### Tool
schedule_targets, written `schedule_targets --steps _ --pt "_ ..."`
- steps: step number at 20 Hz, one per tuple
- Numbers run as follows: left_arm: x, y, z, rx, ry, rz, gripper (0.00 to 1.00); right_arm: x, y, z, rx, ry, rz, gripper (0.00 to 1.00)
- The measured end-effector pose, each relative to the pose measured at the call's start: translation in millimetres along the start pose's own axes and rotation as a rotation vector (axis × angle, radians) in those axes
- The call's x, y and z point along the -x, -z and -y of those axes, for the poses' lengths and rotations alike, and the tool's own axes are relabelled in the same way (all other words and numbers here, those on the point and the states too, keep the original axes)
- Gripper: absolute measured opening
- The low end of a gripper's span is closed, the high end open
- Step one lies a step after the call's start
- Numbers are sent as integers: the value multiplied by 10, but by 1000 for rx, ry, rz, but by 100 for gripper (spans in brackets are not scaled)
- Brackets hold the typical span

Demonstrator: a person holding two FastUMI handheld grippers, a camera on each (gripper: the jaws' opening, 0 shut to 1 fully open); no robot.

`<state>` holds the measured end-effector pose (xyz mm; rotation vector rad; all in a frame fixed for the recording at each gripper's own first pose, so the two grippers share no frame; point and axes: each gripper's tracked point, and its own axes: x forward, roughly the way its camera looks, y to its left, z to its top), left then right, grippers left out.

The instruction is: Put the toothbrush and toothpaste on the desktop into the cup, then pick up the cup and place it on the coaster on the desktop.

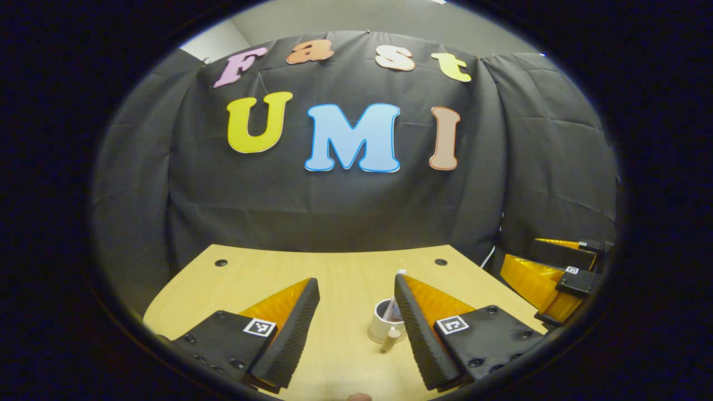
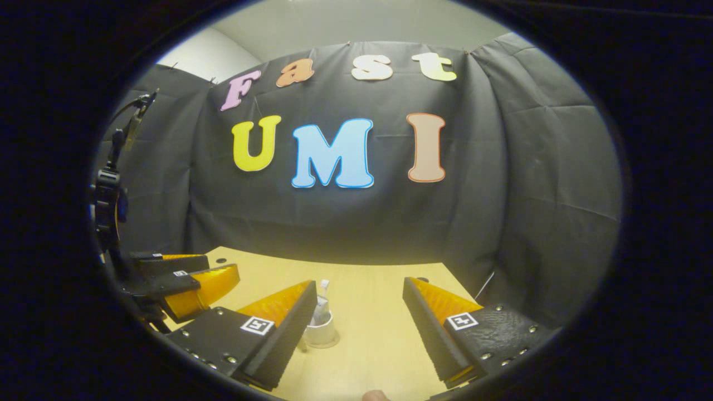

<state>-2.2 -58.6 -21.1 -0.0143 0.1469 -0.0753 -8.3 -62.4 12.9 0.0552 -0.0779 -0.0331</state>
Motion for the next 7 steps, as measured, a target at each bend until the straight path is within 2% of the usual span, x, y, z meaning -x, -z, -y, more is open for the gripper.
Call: schedule_targets --steps 2,3,4,5,7 --pt "31 -38 -32 2 -1 13 89 -2 -29 -24 1 0 7 97" --pt "38 -53 -43 -1 -2 18 89 -16 -33 -39 -1 1 9 93" --pt "15 -53 -71 -7 -7 23 89 -24 -44 -43 -5 1 12 97" --pt "11 -46 -90 -13 -11 26 89 -30 -46 -59 -8 2 10 93" --pt "28 -74 -96 -15 -13 34 89 -44 -38 -59 -14 6 8 97"
